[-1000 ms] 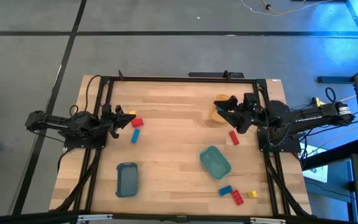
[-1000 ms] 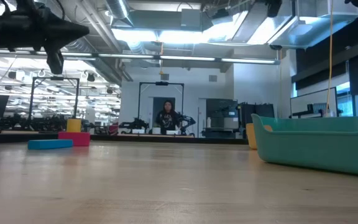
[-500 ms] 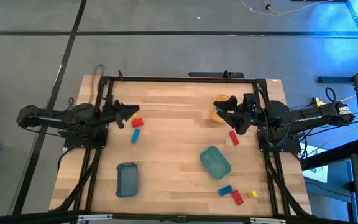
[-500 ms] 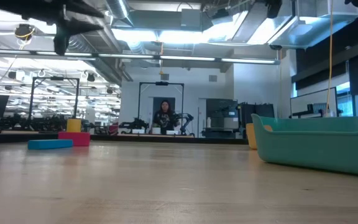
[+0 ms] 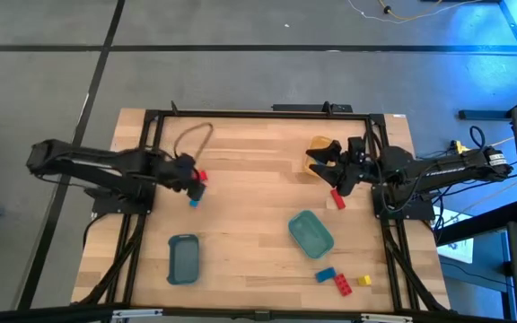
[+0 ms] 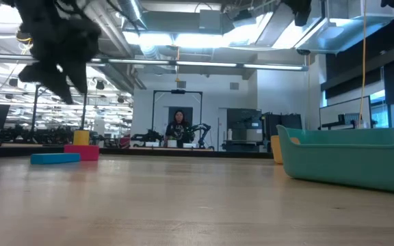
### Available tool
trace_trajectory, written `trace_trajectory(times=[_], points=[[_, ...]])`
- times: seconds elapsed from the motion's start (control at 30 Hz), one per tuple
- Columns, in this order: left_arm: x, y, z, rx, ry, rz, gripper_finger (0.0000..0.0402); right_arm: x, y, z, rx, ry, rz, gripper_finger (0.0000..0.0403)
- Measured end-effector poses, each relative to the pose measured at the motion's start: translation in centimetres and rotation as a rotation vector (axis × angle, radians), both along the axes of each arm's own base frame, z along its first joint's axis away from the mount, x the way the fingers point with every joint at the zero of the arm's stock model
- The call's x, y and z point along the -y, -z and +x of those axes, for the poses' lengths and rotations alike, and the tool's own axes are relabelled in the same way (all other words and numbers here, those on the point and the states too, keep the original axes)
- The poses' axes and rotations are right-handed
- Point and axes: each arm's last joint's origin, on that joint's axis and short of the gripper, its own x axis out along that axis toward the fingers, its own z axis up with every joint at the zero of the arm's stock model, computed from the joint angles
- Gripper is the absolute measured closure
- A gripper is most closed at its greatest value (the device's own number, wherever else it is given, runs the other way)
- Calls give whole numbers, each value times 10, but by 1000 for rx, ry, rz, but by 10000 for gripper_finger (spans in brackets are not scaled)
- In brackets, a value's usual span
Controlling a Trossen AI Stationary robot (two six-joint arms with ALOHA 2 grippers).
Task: Sort & place blocks by color
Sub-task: Put the top blue block into the yellow bin
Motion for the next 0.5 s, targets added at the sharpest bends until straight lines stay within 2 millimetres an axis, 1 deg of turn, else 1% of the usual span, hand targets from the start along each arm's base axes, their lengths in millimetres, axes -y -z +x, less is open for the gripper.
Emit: trace_trajectory(times=[0.07, 0.2, 0.3, 0.5], points=[[6, 13, 8, -82, -14, -15, 199, 0, 0, 0, -4, 0, 0, 76], [16, 35, 21, -197, -64, 35, 201, 0, 1, 0, -15, 0, -2, 76], [18, 51, 27, -270, -115, 80, 201, 0, 2, 0, -22, 0, -3, 76], [20, 74, 35, -381, -135, 94, 201, 0, 3, 1, -28, 0, -3, 76]])
